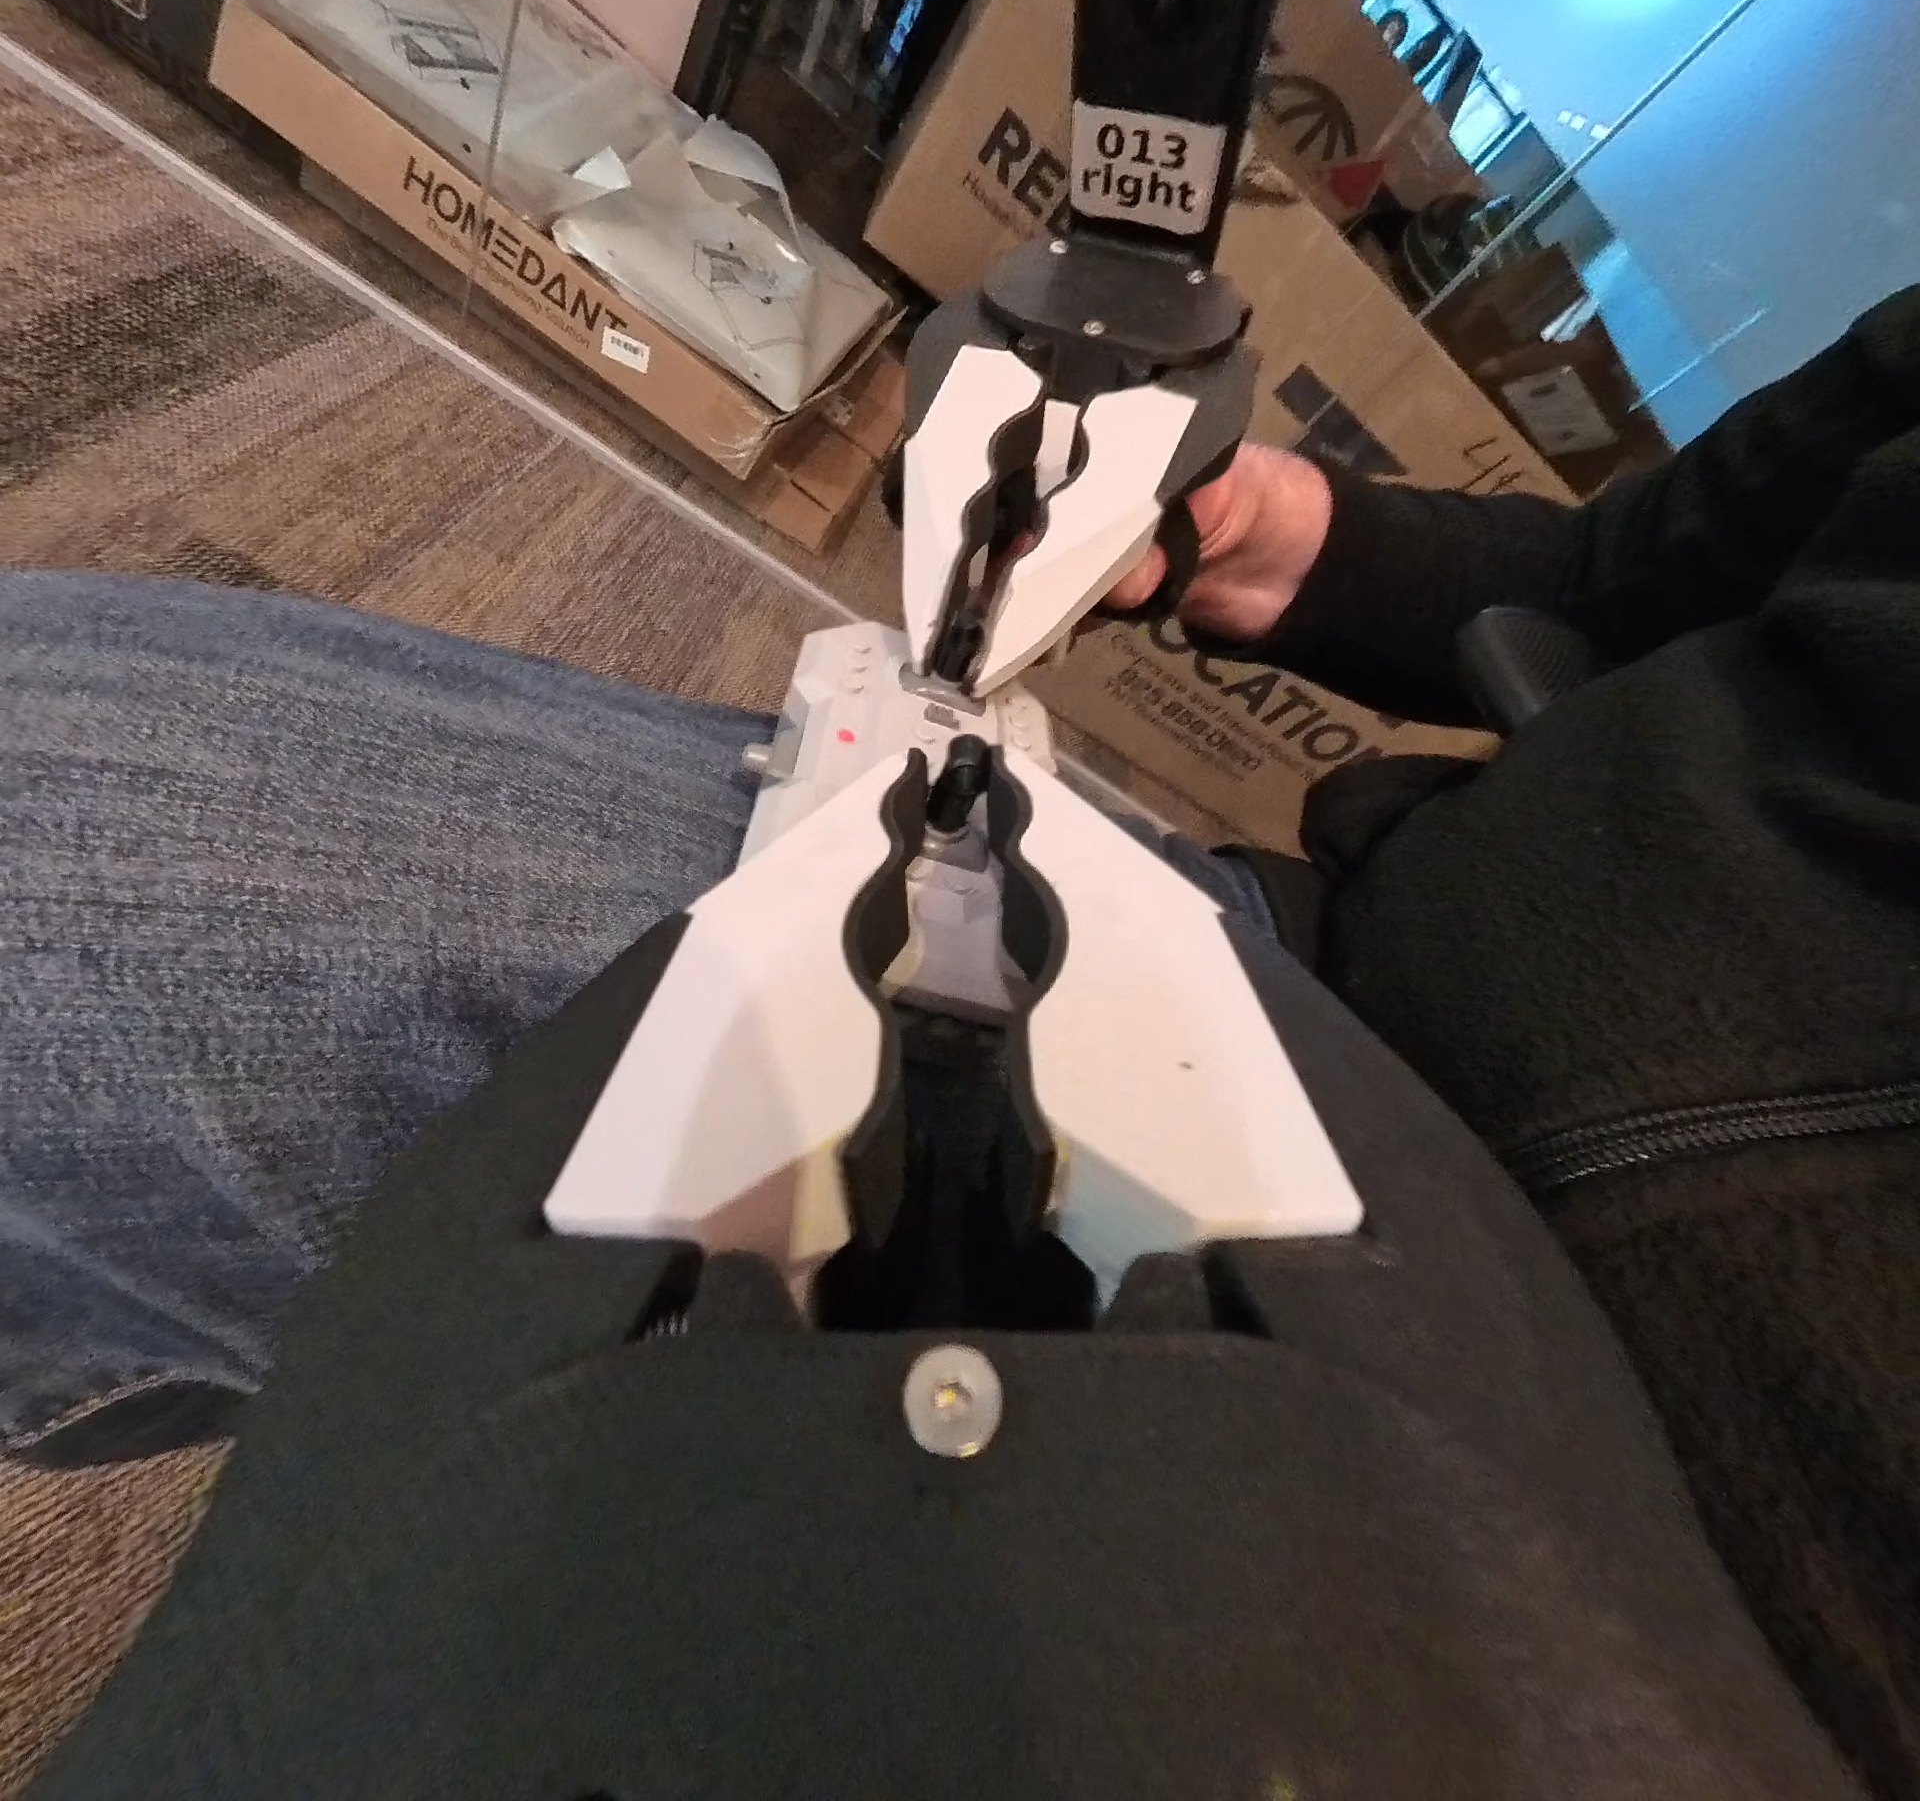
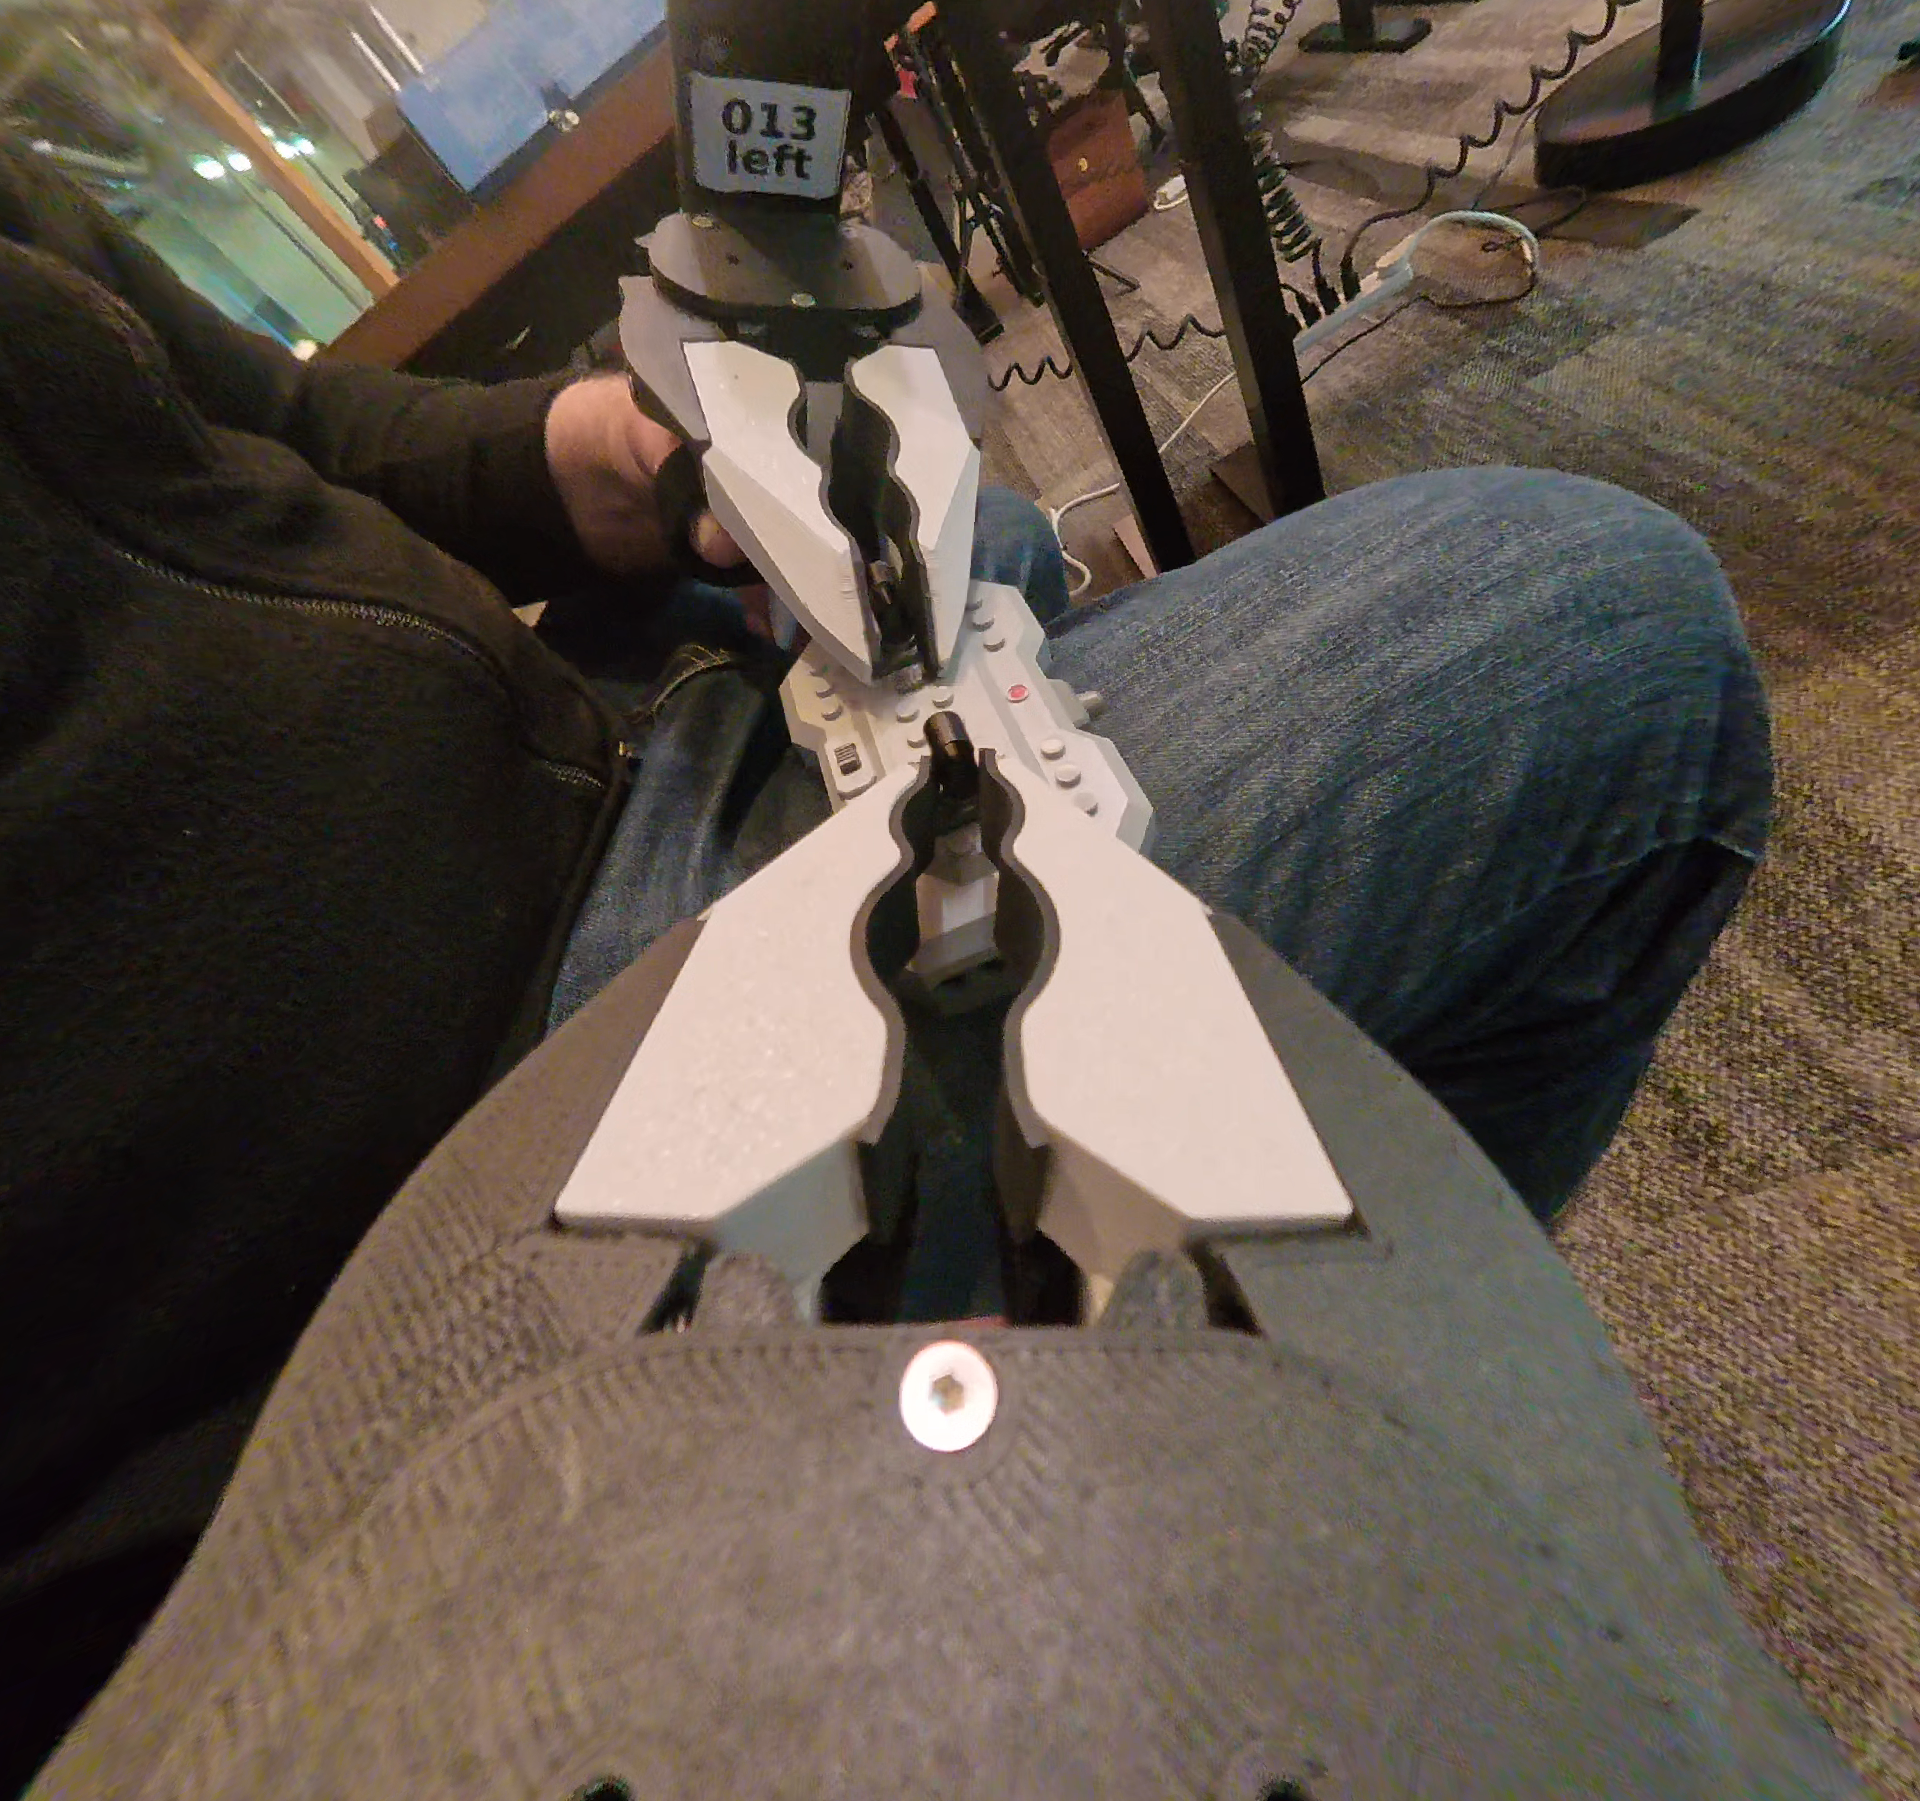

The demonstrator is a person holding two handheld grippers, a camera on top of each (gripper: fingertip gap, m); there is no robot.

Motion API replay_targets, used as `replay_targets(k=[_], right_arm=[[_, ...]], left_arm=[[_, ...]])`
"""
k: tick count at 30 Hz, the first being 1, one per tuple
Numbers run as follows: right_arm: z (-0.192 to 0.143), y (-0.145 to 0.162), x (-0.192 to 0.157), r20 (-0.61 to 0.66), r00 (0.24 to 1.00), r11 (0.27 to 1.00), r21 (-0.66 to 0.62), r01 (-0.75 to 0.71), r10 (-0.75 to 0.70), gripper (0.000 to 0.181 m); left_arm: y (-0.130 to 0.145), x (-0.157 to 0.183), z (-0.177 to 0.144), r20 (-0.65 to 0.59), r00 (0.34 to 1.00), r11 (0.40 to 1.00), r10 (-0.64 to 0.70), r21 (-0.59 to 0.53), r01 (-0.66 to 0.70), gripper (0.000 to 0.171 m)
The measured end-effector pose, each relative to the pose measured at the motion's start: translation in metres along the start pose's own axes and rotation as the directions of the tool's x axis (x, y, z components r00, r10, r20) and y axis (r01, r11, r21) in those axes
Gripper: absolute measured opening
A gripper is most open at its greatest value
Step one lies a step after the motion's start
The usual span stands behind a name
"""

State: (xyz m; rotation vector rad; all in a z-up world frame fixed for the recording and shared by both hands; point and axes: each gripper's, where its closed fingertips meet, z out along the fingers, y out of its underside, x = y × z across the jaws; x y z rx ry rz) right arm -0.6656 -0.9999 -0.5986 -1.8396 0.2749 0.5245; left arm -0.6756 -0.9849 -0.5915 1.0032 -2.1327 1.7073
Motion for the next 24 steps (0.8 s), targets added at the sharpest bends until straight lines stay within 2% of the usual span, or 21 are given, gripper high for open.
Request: replay_targets(k=[4,8,11,14,18,24], right_arm=[[0.0,0.0012,-0.0055,0.003,0.994,0.994,-0.018,0.111,-0.111,0.006],[0.0002,0.0024,-0.0025,0.021,0.994,0.991,-0.076,0.108,-0.107,0.005],[0.0003,0.0009,-0.0002,0.082,0.997,0.996,-0.087,0.004,0.004,0.005],[-0.0001,0.0001,0.0006,0.117,0.992,0.995,-0.087,-0.039,0.049,0.005],[-0.0003,0.0004,0.0004,0.115,0.993,0.996,-0.084,-0.026,0.035,0.006],[-0.0013,0.0009,0.0003,0.108,0.994,0.997,-0.072,-0.019,0.026,0.006]], left_arm=[[0.0014,0.0033,-0.0004,0.004,1.0,0.999,0.028,0.031,-0.028,0.01],[0.0022,0.0003,0.0007,0.072,0.994,0.996,0.079,0.023,-0.081,0.009],[0.0004,-0.0023,0.0006,0.061,0.998,1.0,-0.016,0.019,0.015,0.009],[-0.0014,-0.0025,-0.0003,0.0,0.992,0.992,-0.125,0.018,0.125,0.009],[-0.0012,-0.0018,-0.0006,-0.021,0.989,0.989,-0.15,0.018,0.15,0.01],[-0.0012,-0.0014,0.0005,0.003,0.994,0.994,-0.107,-0.005,0.107,0.009]])
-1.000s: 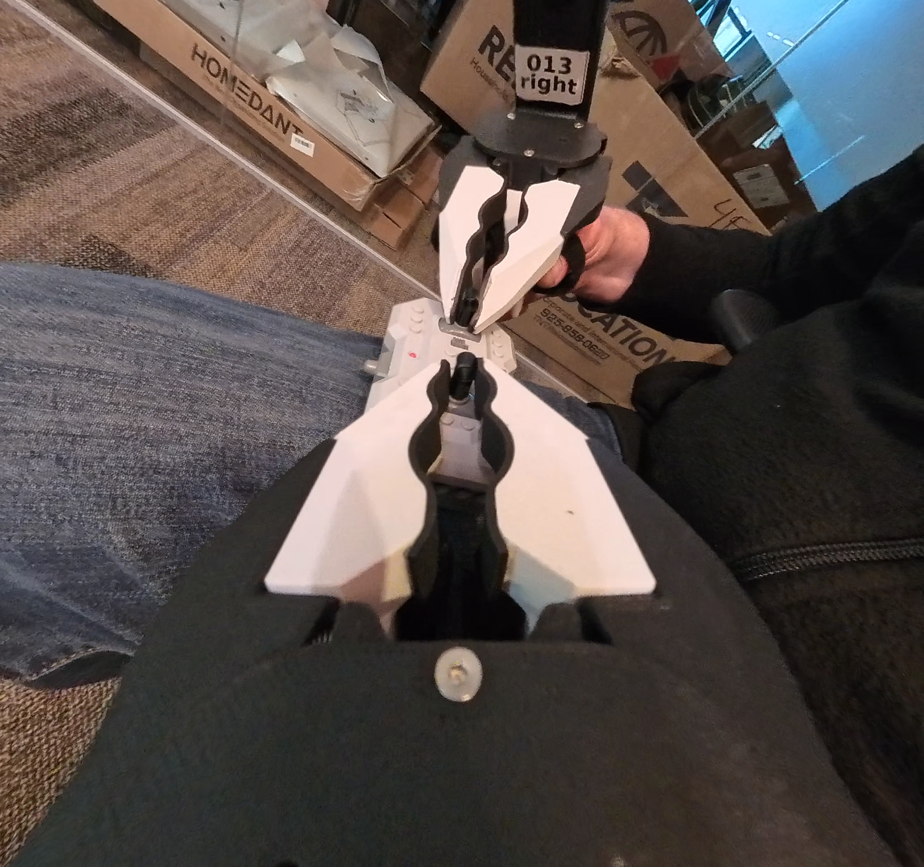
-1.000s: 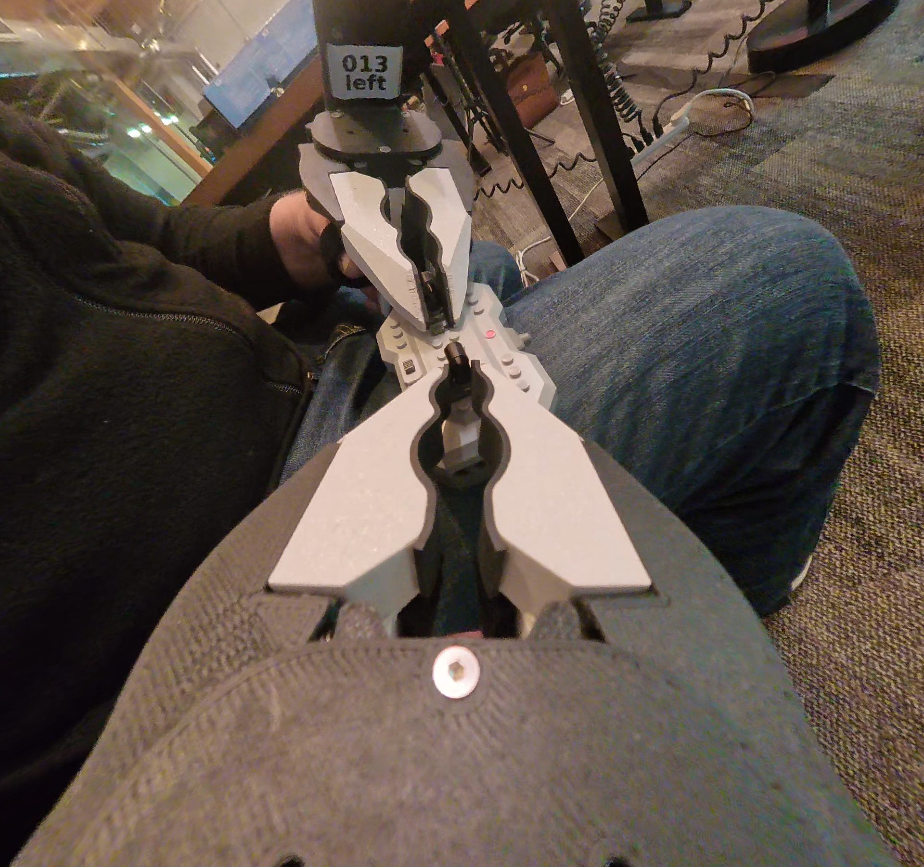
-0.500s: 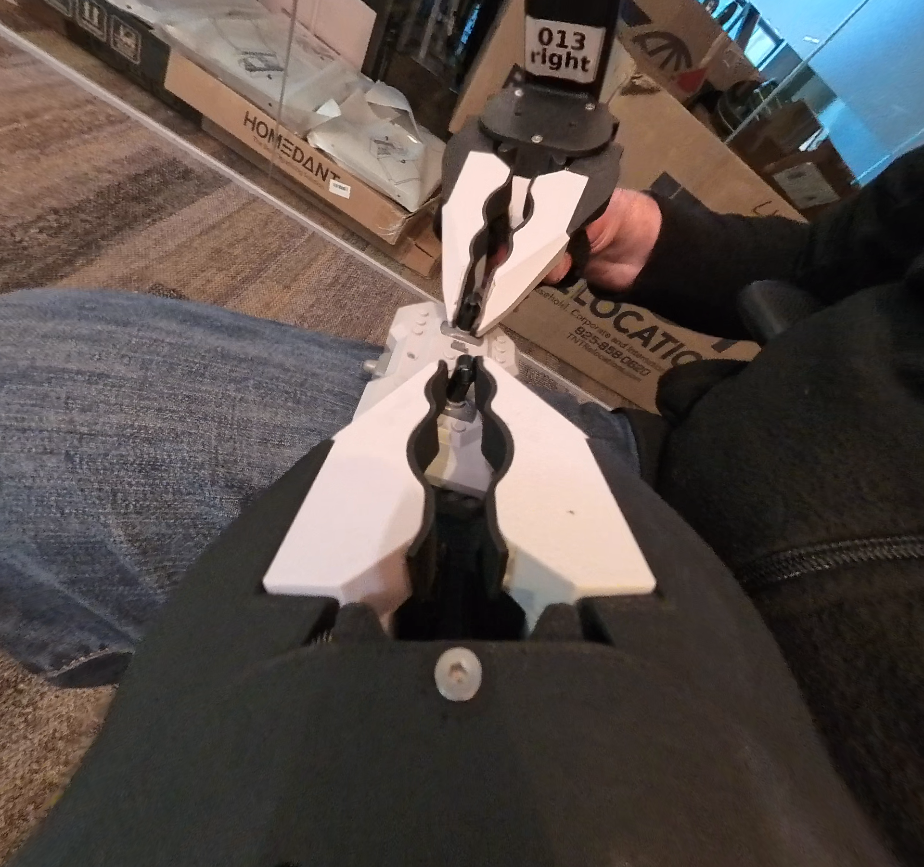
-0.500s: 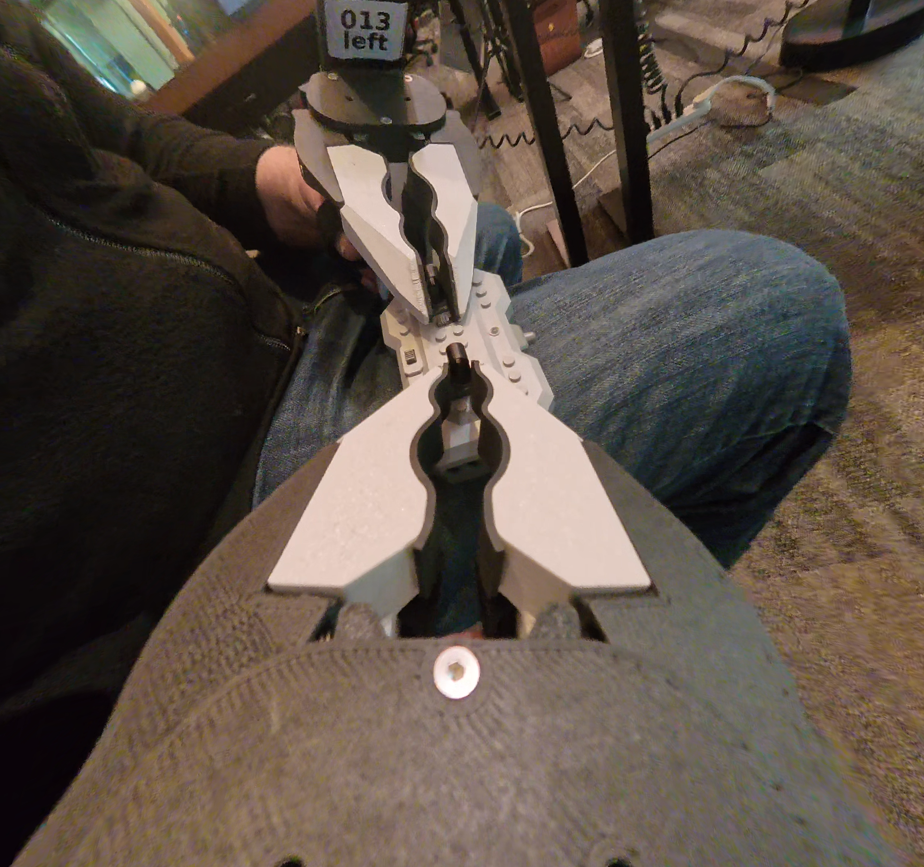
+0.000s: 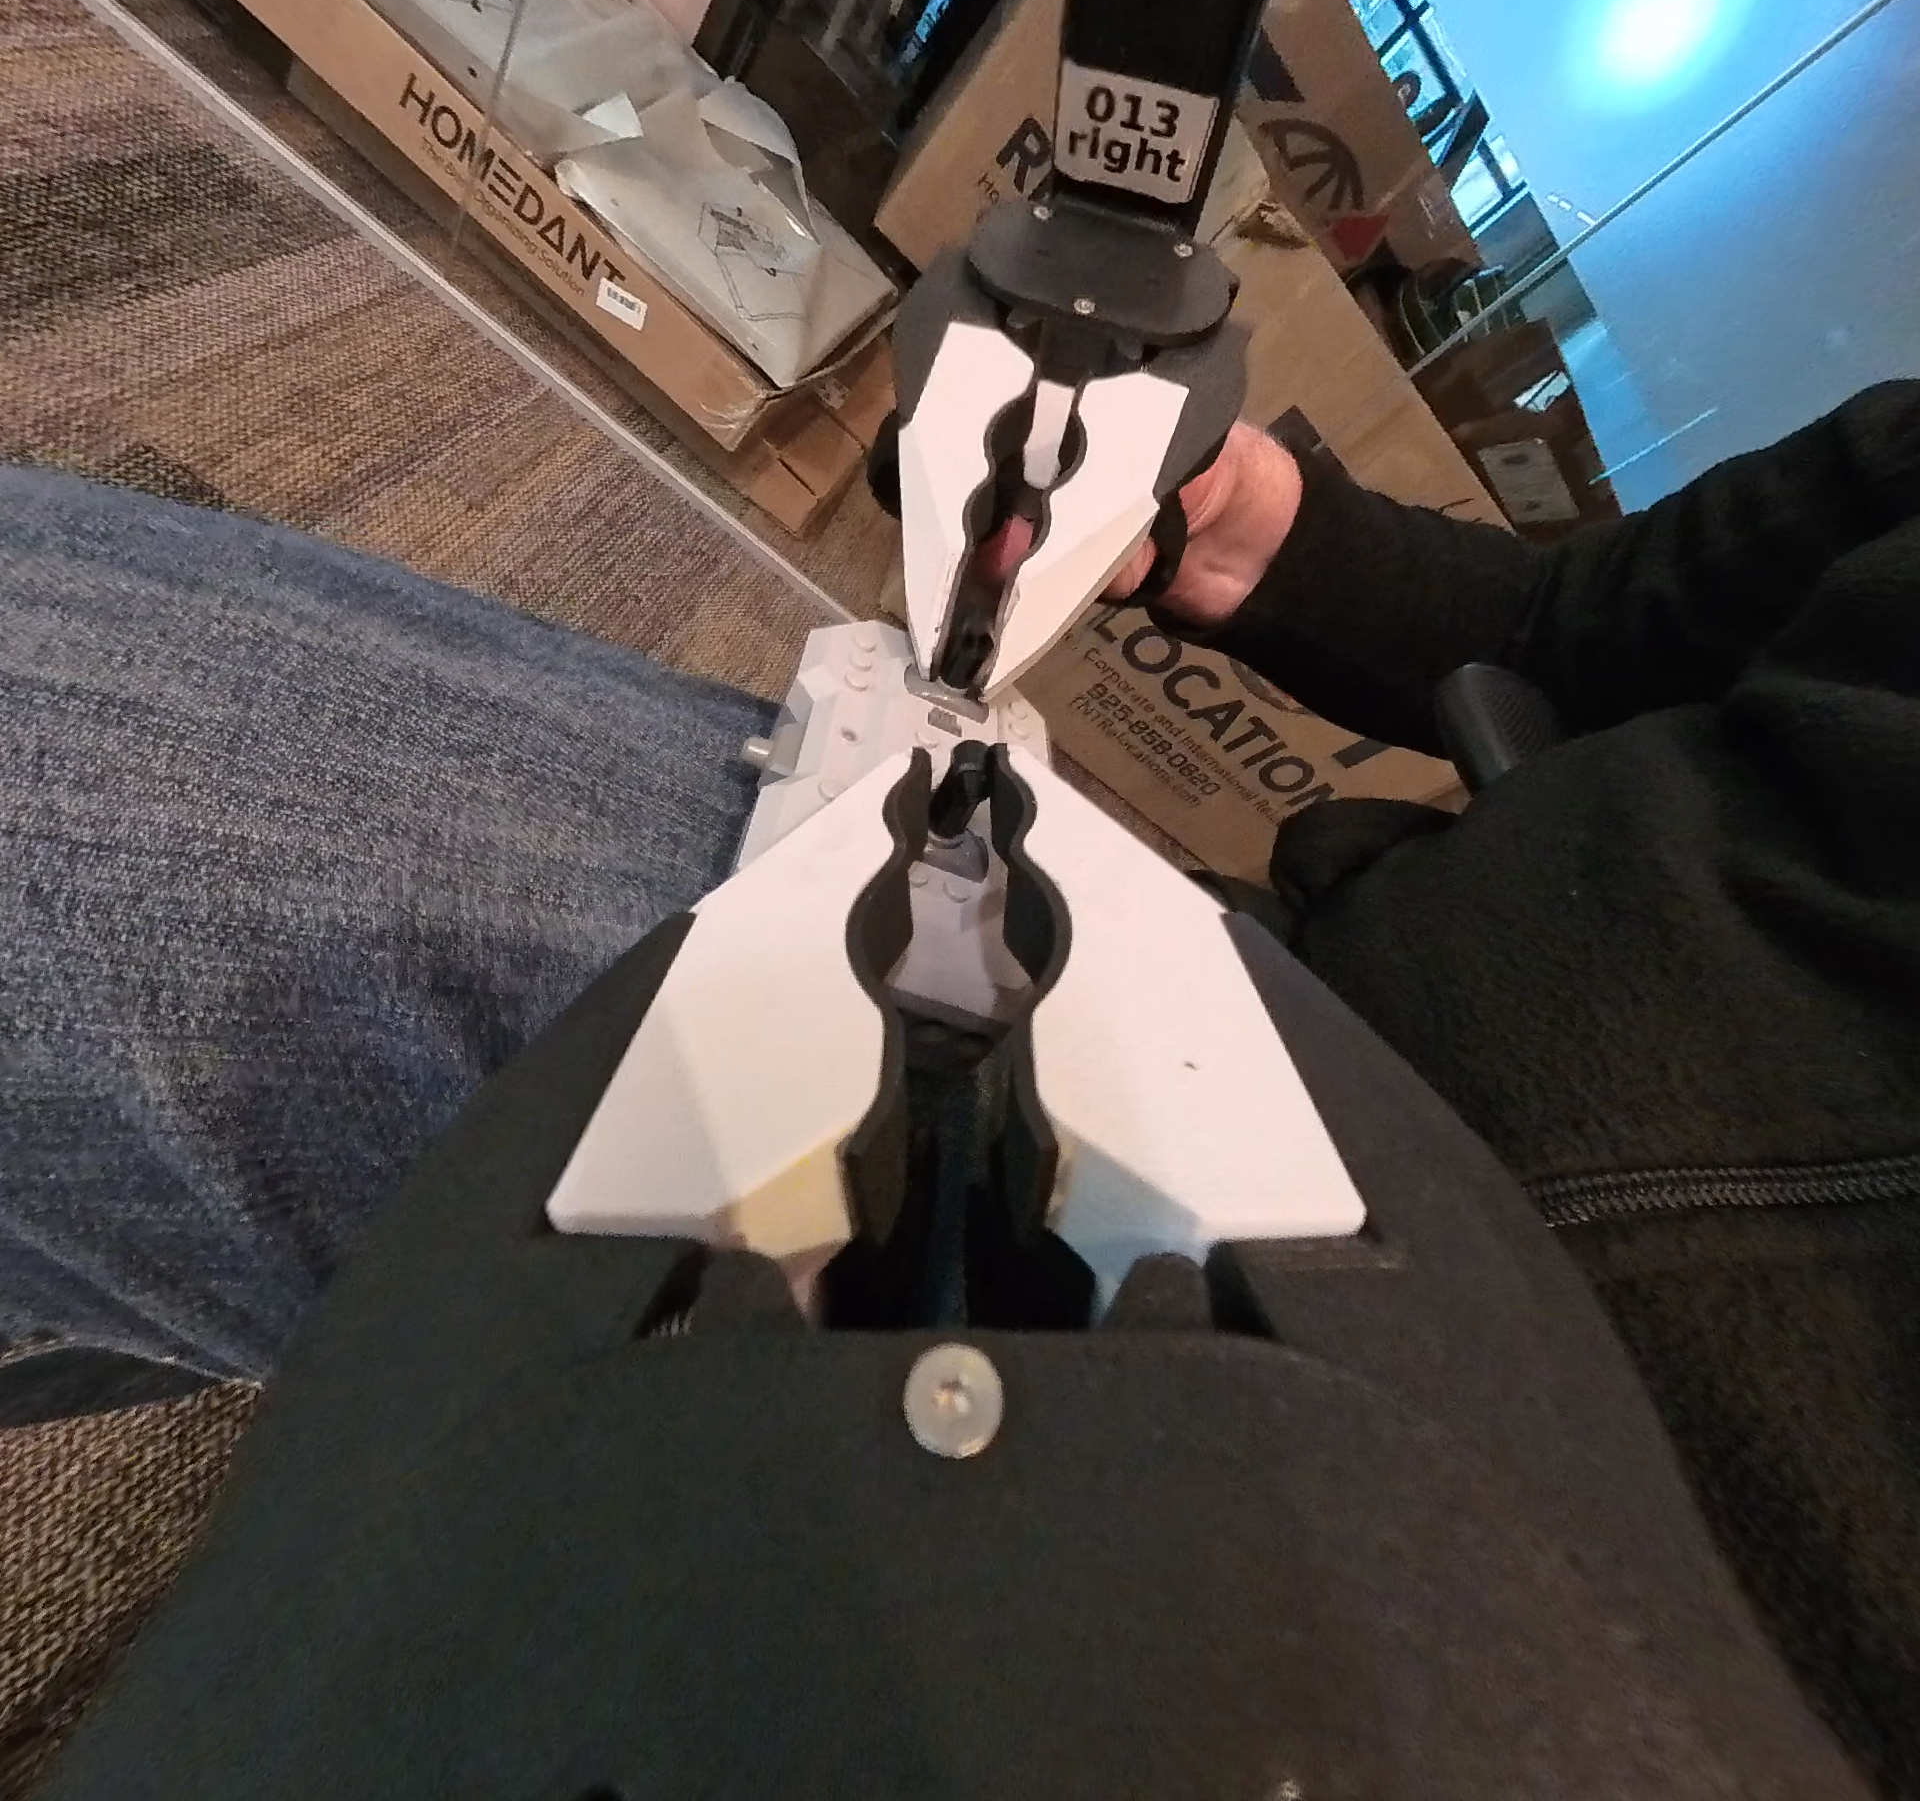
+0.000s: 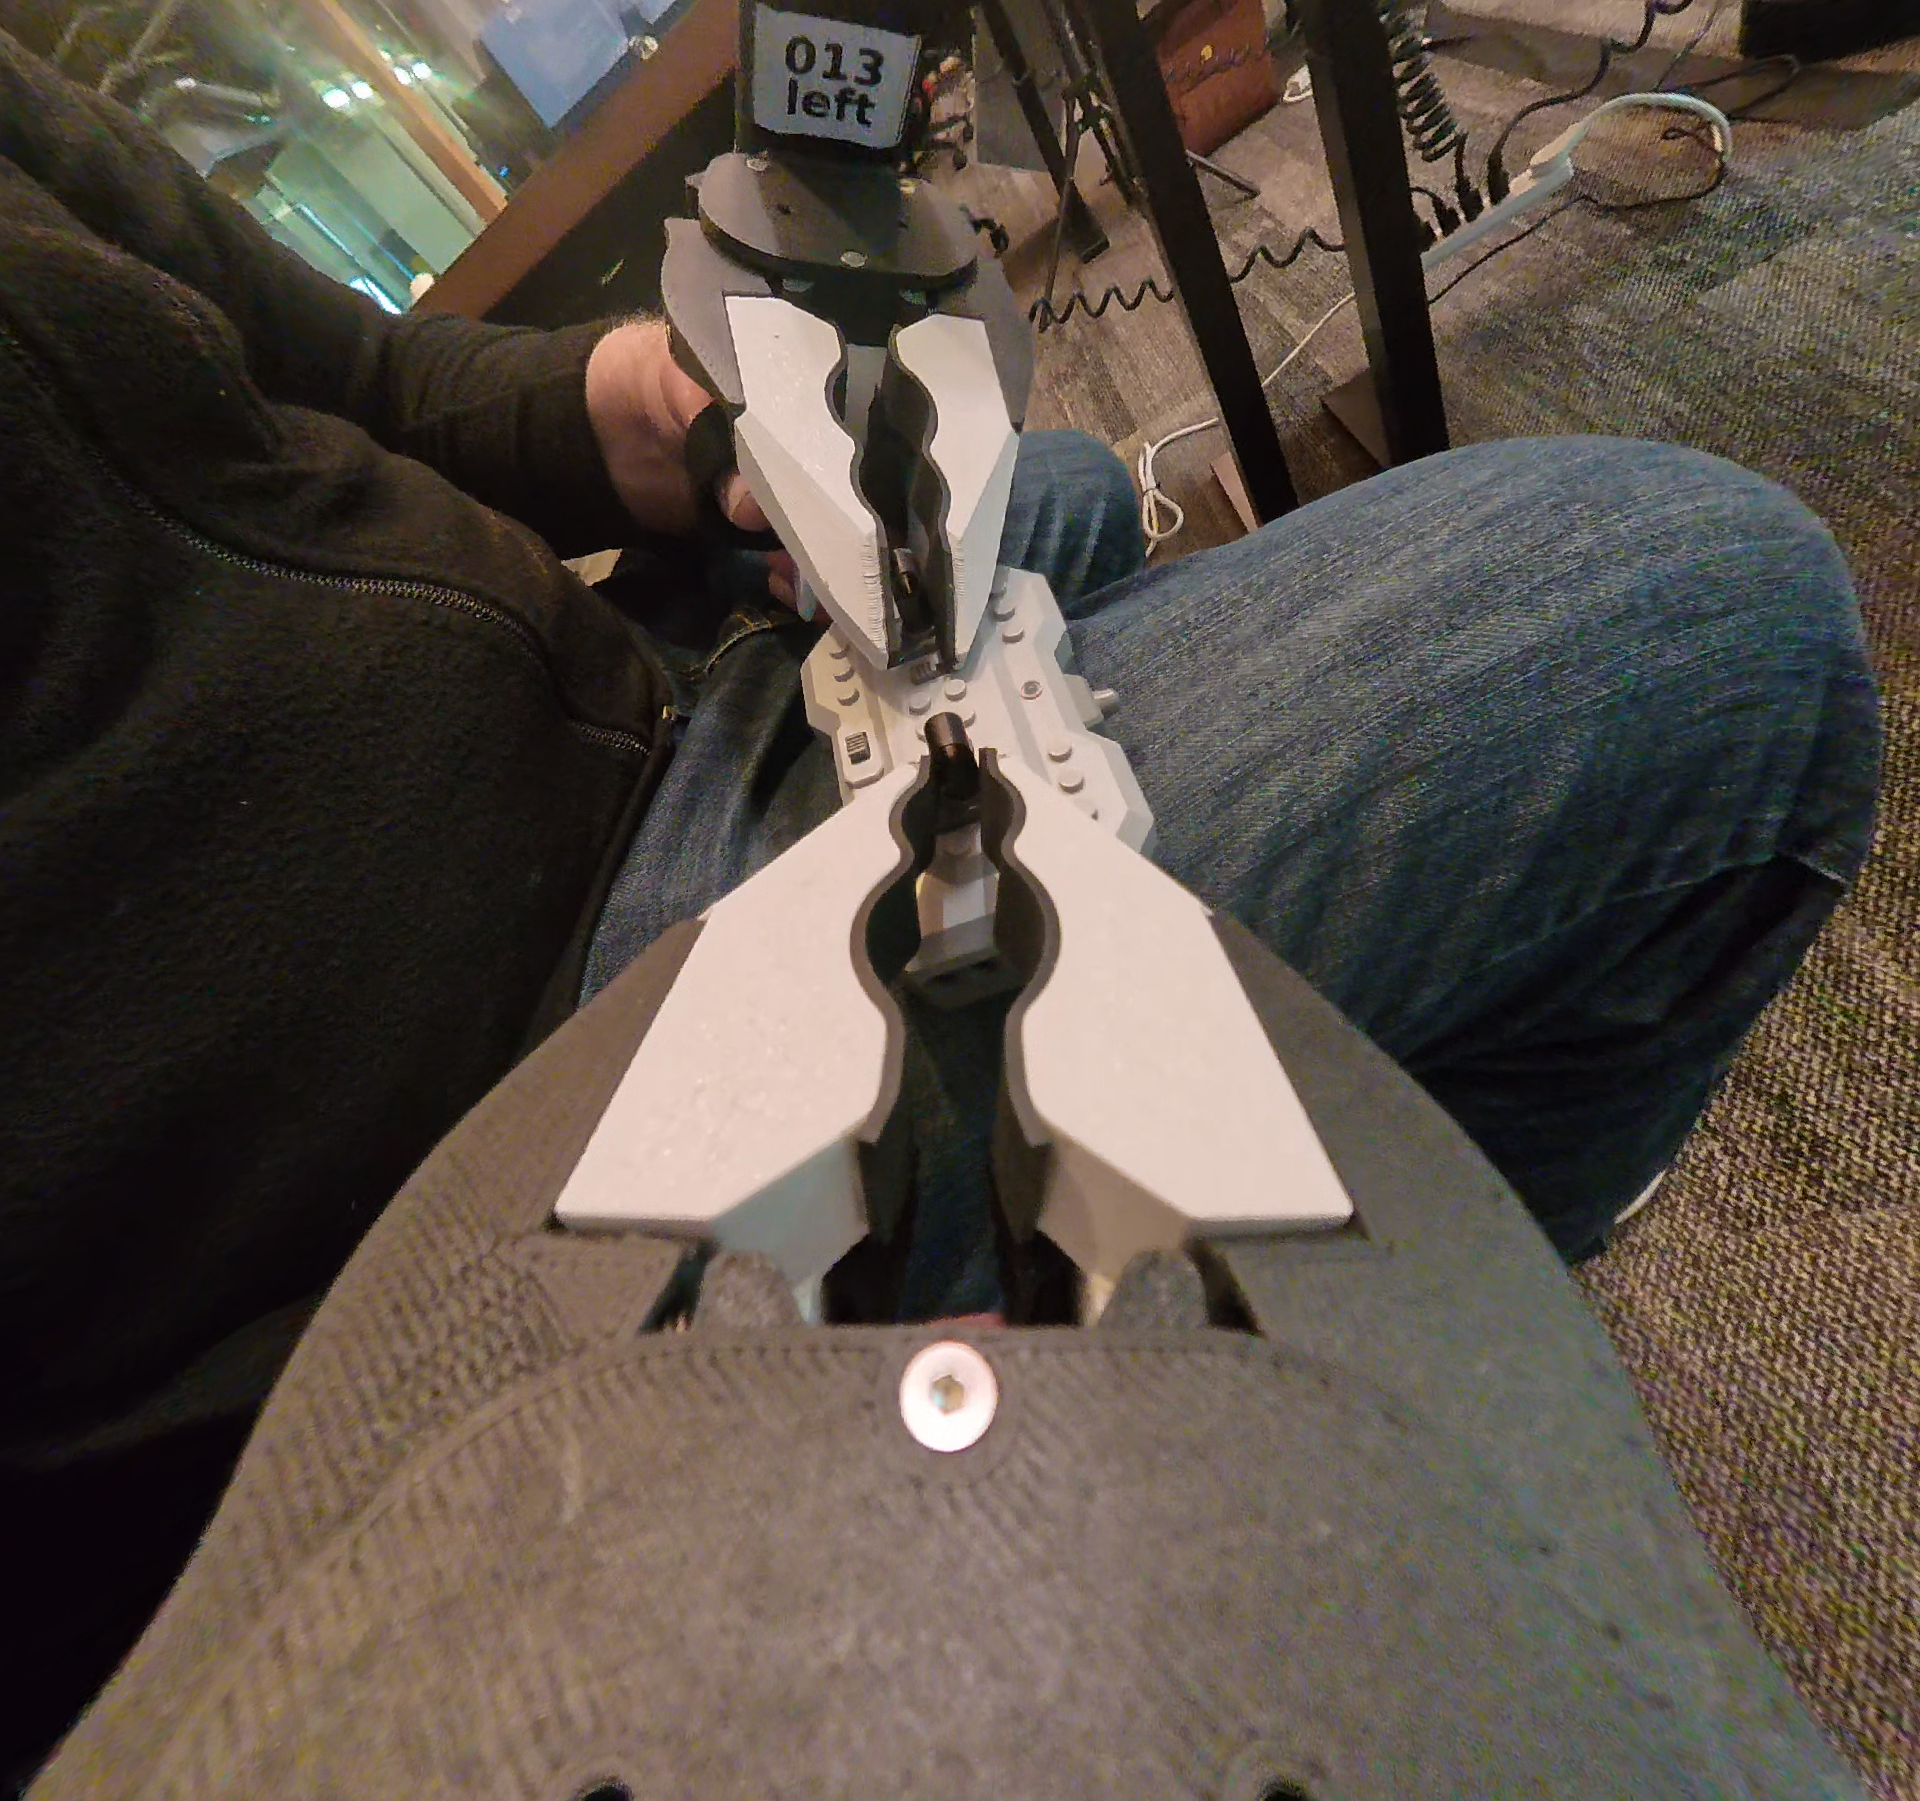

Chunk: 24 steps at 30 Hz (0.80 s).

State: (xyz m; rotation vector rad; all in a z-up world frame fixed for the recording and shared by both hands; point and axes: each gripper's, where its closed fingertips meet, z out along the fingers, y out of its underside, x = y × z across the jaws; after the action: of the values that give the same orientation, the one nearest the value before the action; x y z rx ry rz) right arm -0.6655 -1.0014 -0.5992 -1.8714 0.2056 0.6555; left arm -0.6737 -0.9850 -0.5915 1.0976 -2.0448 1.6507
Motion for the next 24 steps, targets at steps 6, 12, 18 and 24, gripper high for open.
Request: replay_targets(k=[6,12,18,24], right_arm=[[-0.0003,0.0,-0.0036,-0.021,0.997,0.996,0.037,0.076,-0.076,0.007],[0.0009,0.003,-0.0044,-0.184,0.904,0.922,-0.059,0.383,-0.387,0.005],[0.0012,0.0045,-0.0077,-0.258,0.815,0.854,-0.122,0.506,-0.519,0.005],[0.0024,0.0034,-0.0074,-0.259,0.81,0.85,-0.128,0.511,-0.526,0.005]], left_arm=[[0.0028,0.0024,0.0024,0.108,0.965,0.971,0.24,-0.042,-0.237,0.009],[0.0044,0.0025,0.0019,0.088,0.973,0.977,0.214,-0.027,-0.212,0.009],[0.0059,0.0043,0.0012,0.044,0.985,0.986,0.166,-0.025,-0.165,0.009],[0.0045,0.0025,0.0,0.006,0.996,0.996,0.089,-0.03,-0.089,0.009]])
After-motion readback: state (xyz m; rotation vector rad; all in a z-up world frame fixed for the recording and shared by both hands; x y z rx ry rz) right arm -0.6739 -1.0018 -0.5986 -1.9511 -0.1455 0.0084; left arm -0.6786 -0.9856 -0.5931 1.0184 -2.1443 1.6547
